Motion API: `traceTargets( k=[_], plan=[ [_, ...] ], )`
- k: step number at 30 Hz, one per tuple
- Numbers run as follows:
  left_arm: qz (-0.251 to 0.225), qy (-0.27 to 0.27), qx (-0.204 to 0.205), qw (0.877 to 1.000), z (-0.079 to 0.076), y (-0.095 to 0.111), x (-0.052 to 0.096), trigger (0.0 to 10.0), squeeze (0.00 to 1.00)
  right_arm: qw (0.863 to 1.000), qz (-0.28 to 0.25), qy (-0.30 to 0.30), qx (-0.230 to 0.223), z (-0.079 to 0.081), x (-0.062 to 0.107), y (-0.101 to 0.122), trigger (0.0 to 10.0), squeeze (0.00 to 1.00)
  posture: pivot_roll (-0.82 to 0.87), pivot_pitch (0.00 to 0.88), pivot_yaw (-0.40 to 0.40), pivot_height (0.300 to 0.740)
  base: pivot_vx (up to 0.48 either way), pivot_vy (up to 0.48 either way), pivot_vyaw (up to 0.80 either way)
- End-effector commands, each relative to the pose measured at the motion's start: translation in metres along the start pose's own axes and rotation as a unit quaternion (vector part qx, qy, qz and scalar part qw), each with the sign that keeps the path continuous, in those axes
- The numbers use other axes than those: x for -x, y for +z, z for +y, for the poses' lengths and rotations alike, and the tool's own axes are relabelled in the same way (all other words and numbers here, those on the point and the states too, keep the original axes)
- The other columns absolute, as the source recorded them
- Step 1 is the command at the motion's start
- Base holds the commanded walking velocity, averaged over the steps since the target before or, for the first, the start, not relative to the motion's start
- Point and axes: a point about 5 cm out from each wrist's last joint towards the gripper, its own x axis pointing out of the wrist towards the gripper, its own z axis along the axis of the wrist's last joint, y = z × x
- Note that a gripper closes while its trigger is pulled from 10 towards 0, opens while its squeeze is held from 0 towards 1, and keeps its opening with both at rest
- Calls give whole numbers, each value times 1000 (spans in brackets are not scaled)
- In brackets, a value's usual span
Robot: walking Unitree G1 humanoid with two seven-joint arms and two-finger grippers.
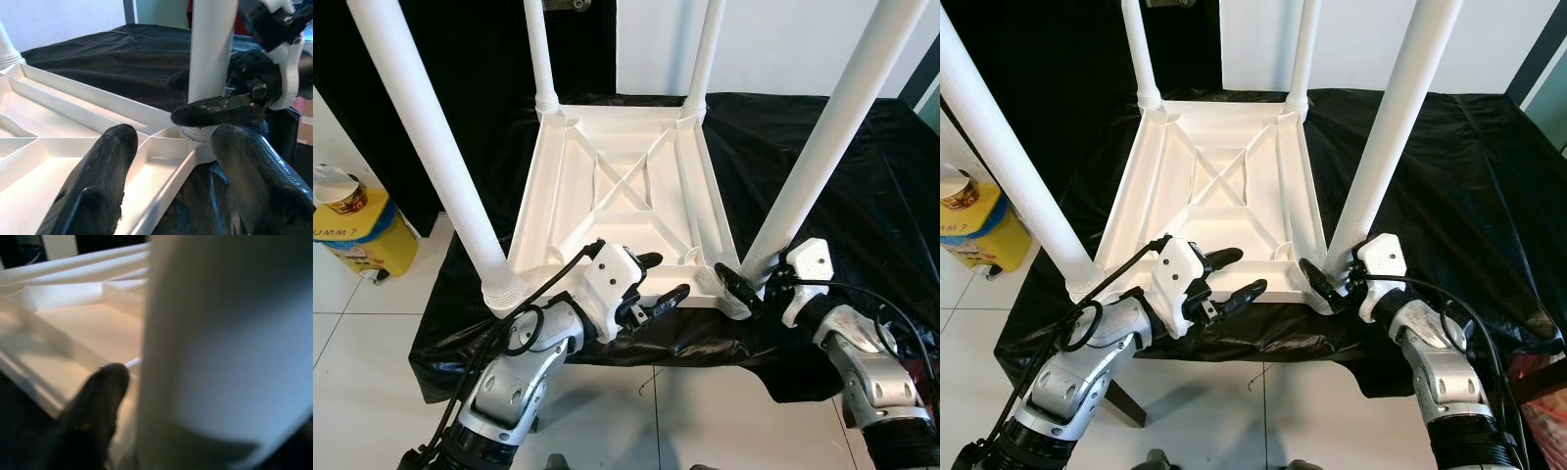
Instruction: Building children table
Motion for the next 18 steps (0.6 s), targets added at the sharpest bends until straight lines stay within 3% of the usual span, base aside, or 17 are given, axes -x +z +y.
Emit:
traceTargets(
  k=[1, 8, 9, 10, 11, 12, 13, 18],
  plan=[
    [0, -11, 7, 1000, -4, 3, 0, 10000, 0, 1000, 11, 15, -3, 0, 0, -4, 0, 0, -13, 93, -34, 740, 0, 0, 0],
    [25, -63, 11, 998, -12, -2, 3, 10000, 0, 1000, 22, 13, -6, 3, 1, -11, 0, 0, -16, 111, -33, 740, 0, 0, 0],
    [27, -66, 9, 997, -13, -2, 3, 10000, 0, 1000, 23, 11, -8, 4, 1, -12, 2627, 0, -16, 111, -33, 740, 0, 0, 0],
    [27, -66, 9, 997, -13, -2, 3, 10000, 0, 1000, 23, 11, -8, 4, 1, -12, 2627, 0, -16, 111, -33, 740, 0, 0, 0],
    [28, -67, 9, 997, -13, -2, 4, 10000, 0, 1000, 25, 5, -9, 5, 2, -13, 7569, 0, -23, 128, -40, 740, 0, 0, 0],
    [28, -67, 9, 997, -13, -2, 4, 10000, 0, 1000, 25, 5, -9, 5, 2, -13, 7569, 0, -23, 128, -40, 740, 0, 0, 0],
    [30, -66, 8, 997, -13, -3, 4, 10000, 0, 999, 27, -16, -9, 5, 2, -12, 10000, 0, -20, 131, -47, 740, 0, 0, 0],
    [36, -56, 5, 998, -9, -7, 5, 10000, 0, 995, 25, -96, -17, 8, -1, -11, 10000, 0, -27, 121, -53, 740, 0, 0, 0]
  ],
)
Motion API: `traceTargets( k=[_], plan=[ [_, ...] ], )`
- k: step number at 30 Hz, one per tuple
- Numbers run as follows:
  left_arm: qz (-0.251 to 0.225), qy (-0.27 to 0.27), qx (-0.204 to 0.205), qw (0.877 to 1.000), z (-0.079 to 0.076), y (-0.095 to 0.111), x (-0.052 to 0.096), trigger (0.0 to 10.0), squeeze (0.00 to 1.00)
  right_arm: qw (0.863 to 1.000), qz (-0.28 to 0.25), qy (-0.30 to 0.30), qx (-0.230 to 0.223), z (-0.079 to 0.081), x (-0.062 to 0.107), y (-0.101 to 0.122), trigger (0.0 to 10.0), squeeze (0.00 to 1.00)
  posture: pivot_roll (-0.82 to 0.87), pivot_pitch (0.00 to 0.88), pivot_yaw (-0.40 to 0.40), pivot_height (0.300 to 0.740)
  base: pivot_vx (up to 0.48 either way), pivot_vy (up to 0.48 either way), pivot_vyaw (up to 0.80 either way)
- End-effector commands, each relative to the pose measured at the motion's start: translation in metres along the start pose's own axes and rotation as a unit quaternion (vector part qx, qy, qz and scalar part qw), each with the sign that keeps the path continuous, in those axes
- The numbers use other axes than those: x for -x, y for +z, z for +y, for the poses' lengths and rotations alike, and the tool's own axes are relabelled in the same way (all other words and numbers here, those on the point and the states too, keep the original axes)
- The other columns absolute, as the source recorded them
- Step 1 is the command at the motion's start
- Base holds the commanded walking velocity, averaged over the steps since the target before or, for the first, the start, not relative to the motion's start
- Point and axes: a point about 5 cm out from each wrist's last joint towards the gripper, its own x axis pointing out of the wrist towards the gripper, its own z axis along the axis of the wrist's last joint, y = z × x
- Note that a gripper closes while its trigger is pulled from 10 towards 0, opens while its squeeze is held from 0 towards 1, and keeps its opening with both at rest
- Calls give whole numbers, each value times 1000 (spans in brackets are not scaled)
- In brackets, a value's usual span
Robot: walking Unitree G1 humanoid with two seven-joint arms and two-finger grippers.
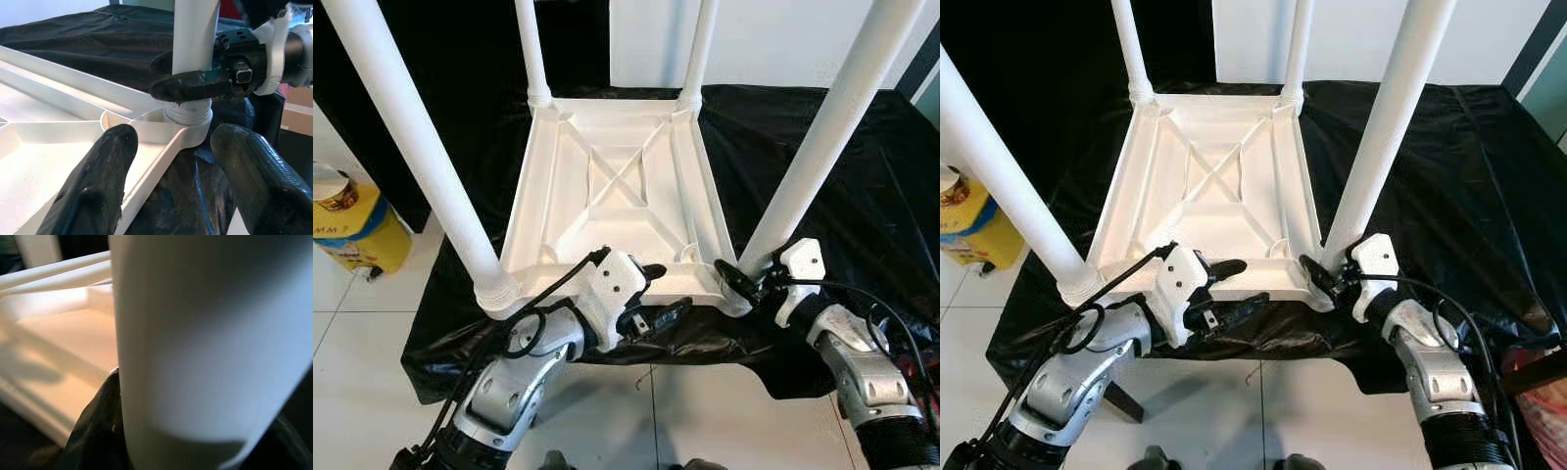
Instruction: Building children table
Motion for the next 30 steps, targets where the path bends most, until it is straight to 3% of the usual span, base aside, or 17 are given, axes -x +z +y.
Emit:
traceTargets(
  k=[1, 8, 11, 16, 22, 30],
  plan=[
    [5, -36, -4, 999, -3, -2, 1, 10000, 0, 999, 42, -33, 3, -2, 6, -14, 10000, 0, -27, 121, -53, 740, 0, 0, 0],
    [-1, -27, -5, 1000, 1, 1, -3, 10000, 0, 990, 39, -134, -15, 7, 3, -16, 10000, 0, -24, 95, -64, 740, 0, 0, 0],
    [-2, -21, -6, 1000, 2, 1, -3, 10000, 0, 976, 52, -212, -24, 15, 3, -21, 10000, 0, -6, 73, -63, 740, 0, 0, 0],
    [3, -12, -9, 1000, 5, 1, 2, 10000, 0, 956, 60, -284, -29, 27, 0, -23, 10000, 0, 31, 83, -55, 740, 0, 0, 0],
    [2, -2, -8, 1000, 5, 3, 4, 10000, 0, 959, 47, -280, -19, 36, -2, -15, 10000, 0, 43, 97, -76, 740, 0, 0, 0],
    [1, 7, -7, 1000, 8, 2, 5, 10000, 0, 954, 34, -297, -14, 31, 3, -11, 10000, 0, 53, 90, -78, 740, 0, 0, 0]
  ],
)
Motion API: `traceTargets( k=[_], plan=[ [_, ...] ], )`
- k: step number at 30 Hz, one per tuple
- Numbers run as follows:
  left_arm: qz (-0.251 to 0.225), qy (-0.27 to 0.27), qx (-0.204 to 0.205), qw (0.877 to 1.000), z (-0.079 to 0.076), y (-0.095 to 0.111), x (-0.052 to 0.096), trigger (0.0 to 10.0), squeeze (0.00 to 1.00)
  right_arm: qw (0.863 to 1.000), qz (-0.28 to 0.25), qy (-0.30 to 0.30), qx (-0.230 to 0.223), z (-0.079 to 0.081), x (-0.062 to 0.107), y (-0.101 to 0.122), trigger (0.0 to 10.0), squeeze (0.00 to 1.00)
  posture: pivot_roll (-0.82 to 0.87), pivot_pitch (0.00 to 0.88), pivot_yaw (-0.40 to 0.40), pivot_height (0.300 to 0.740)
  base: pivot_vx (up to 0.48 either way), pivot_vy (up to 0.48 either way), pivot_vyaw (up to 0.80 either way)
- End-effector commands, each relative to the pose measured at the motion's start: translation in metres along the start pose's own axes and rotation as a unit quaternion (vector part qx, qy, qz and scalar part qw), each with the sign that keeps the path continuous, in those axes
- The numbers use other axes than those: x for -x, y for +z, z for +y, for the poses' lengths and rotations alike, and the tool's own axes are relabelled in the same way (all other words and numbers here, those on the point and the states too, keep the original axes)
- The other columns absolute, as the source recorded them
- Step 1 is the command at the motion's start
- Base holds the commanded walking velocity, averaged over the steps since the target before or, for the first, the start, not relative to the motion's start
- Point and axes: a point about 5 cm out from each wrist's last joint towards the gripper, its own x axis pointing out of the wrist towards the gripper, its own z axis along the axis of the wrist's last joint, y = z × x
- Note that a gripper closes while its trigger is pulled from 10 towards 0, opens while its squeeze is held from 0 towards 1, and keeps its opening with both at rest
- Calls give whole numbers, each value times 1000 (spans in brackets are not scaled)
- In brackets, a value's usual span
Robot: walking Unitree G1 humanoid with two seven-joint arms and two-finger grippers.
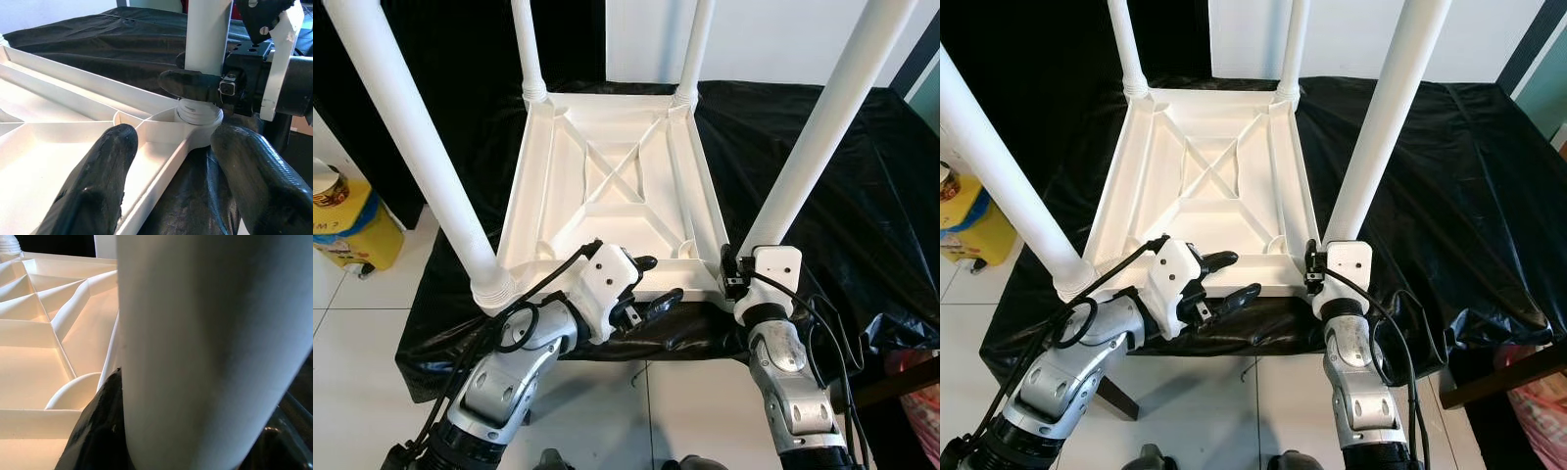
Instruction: Building children table
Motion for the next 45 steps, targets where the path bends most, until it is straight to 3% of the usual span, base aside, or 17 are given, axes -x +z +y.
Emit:
traceTargets(
  k=[1, 4, 5, 13, 14, 18, 19, 26, 31, 35, 36, 45],
  plan=[
    [2, -4, 4, 1000, 0, 0, 1, 10000, 0, 999, 29, -28, 35, -11, 4, -13, 10000, 0, 53, 89, -78, 740, 0, 0, 0],
    [1, -4, 2, 1000, 1, 0, 1, 10000, 0, 998, 27, -30, 38, -12, 4, -12, 10000, 0, 54, 87, -78, 740, 0, 0, 0],
    [2, -1, -3, 1000, 4, 1, 2, 10000, 0, 999, 23, -28, 38, -15, 3, -12, 10000, 1000, 60, 86, -80, 740, 0, 0, 0],
    [-2, 7, -5, 1000, 4, 3, 1, 10000, 0, 999, 20, -25, 30, -19, 2, -12, 10000, 1000, 80, 90, -87, 740, 0, 0, 0],
    [-3, 10, -5, 1000, 4, 3, 1, 10000, 0, 999, 20, -22, 33, -19, 2, -11, 10000, 812, 87, 94, -86, 740, 0, 0, 0],
    [-4, 11, -5, 1000, 3, 4, 1, 10000, 0, 999, 20, -20, 36, -19, 1, -11, 10000, 812, 87, 94, -86, 740, 0, 0, 0],
    [-2, 12, -3, 1000, 3, 3, 2, 10000, 0, 999, 20, -14, 36, -20, 0, -12, 10000, 0, 101, 100, -87, 740, 0, 0, 0],
    [0, 13, -1, 1000, 1, 3, 4, 10000, 0, 999, 7, 10, 36, -20, -3, -9, 10000, 0, 105, 103, -86, 740, 0, 0, 0],
    [1, 12, 3, 1000, 2, 3, 4, 10000, 0, 996, -17, 88, 26, -25, -11, 0, 10000, 0, 93, 105, -80, 740, 0, 0, 0],
    [0, 5, 4, 1000, 3, 4, 3, 10000, 0, 987, -25, 154, 26, -28, -16, 5, 10000, 0, 83, 105, -66, 740, 0, 0, 0],
    [0, 0, 1, 1000, 4, 4, 2, 10000, 0, 979, -20, 202, 32, -30, -21, 4, 10000, 0, 75, 101, -54, 740, 0, 0, 0],
    [-1, -9, -2, 1000, 5, 6, -1, 10000, 0, 965, -3, 256, 53, -35, -35, -3, 10000, 0, 80, 98, -49, 740, 0, 0, 0]
  ],
)
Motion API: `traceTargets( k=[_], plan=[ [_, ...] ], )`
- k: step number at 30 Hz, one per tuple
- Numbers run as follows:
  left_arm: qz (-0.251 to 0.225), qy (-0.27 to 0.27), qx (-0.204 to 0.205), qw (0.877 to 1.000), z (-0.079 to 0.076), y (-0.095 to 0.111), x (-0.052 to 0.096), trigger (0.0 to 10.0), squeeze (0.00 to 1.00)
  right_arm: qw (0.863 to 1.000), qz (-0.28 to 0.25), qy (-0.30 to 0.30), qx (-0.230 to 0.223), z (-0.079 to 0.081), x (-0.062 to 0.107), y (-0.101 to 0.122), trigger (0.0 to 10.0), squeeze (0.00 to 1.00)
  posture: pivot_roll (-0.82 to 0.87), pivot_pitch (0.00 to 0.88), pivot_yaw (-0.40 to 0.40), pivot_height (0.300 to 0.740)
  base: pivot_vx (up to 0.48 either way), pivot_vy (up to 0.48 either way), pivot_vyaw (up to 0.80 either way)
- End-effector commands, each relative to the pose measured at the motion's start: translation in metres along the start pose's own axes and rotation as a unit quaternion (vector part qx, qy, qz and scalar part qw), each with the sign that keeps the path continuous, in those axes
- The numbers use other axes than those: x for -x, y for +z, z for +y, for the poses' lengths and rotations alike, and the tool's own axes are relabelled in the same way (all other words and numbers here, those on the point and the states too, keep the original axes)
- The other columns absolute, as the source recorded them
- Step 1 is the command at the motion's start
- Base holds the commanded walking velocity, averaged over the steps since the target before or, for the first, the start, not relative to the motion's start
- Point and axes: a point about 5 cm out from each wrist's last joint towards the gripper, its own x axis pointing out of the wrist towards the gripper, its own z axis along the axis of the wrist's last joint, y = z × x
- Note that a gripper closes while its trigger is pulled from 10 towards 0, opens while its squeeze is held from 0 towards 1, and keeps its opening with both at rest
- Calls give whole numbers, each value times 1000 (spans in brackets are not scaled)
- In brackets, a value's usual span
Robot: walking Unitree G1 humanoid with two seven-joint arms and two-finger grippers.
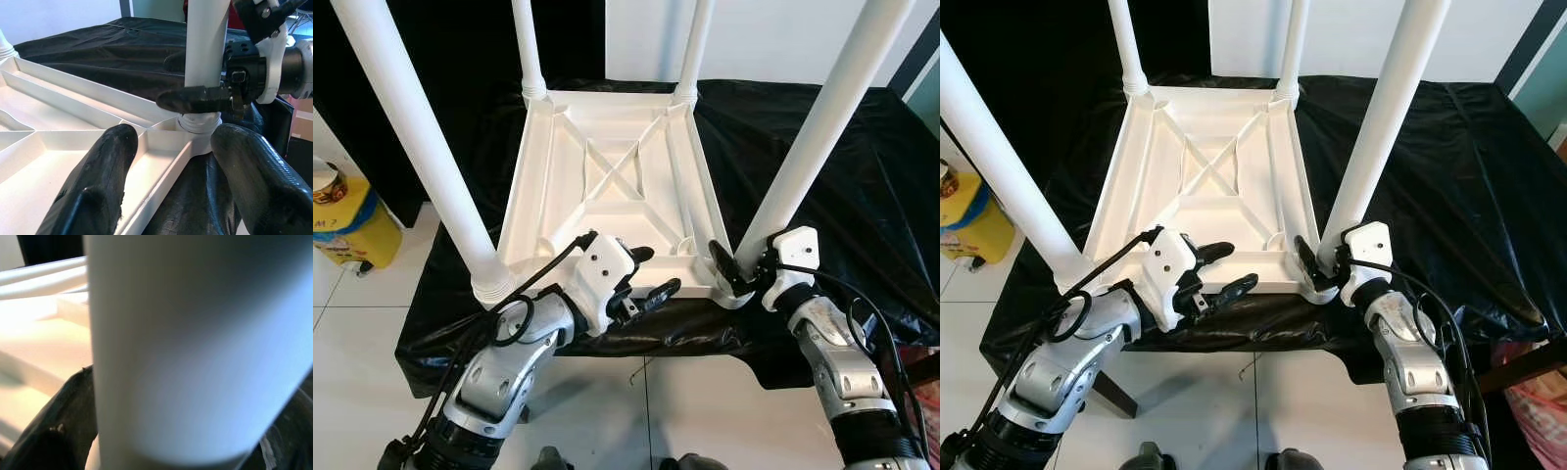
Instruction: Building children table
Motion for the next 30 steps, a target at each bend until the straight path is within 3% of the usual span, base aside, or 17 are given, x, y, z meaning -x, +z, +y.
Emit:
traceTargets(
  k=[1, 5, 6, 7, 8, 9, 10, 17, 18, 19, 20, 24, 30],
  plan=[
    [8, -14, 3, 1000, -1, -2, -1, 10000, 0, 1000, 10, 14, 2, -2, -2, -3, 10000, 0, 80, 98, -49, 740, 0, 0, 0],
    [9, -14, 1, 1000, -1, -2, 0, 10000, 0, 999, 15, 36, 7, -8, -6, -4, 10000, 0, 81, 96, -57, 740, 0, 0, 0],
    [10, -11, 1, 1000, 0, -2, 0, 10000, 0, 999, 20, 40, 8, -10, -5, -5, 4549, 0, 83, 96, -60, 740, 0, 0, 0],
    [10, -11, 1, 1000, 0, -2, 0, 10000, 0, 999, 20, 40, 8, -10, -5, -5, 4549, 0, 83, 96, -60, 740, 0, 0, 0],
    [10, -9, 1, 1000, 0, -2, 0, 10000, 0, 999, 22, 45, 4, -12, -4, -6, 863, 0, 83, 96, -60, 740, 0, 0, 0],
    [10, -9, 1, 1000, 0, -2, 0, 10000, 0, 999, 22, 45, 4, -12, -4, -6, 863, 0, 83, 96, -60, 740, 0, 0, 0],
    [9, -7, 1, 1000, 0, -2, 0, 10000, 0, 999, 24, 47, 2, -14, -3, -8, 0, 0, 82, 97, -61, 740, 0, 0, 0],
    [8, -7, 2, 1000, -1, -2, -1, 10000, 0, 999, 33, 39, -4, -16, 1, -13, 0, 0, 76, 100, -62, 740, 0, 0, 0],
    [9, -7, 3, 1000, -1, -3, -1, 10000, 0, 999, 38, 31, -6, -15, 3, -15, 6784, 0, 70, 100, -61, 740, 0, 0, 0],
    [9, -7, 3, 1000, -1, -3, -1, 10000, 0, 999, 38, 31, -6, -15, 3, -15, 6784, 0, 70, 100, -61, 740, 0, 0, 0],
    [9, -7, 3, 1000, -1, -3, -1, 10000, 0, 999, 41, 27, -5, -13, 4, -17, 10000, 0, 64, 101, -60, 740, 0, 0, 0],
    [9, -8, 4, 1000, -1, -3, -1, 10000, 0, 999, 46, 17, 0, -11, 5, -20, 10000, 0, 56, 104, -61, 740, 0, 0, 0],
    [4, -8, 7, 1000, -2, -3, -5, 10000, 0, 996, 65, -54, 20, -9, 9, -24, 10000, 0, 26, 115, -63, 740, 0, 0, 0]
  ],
)
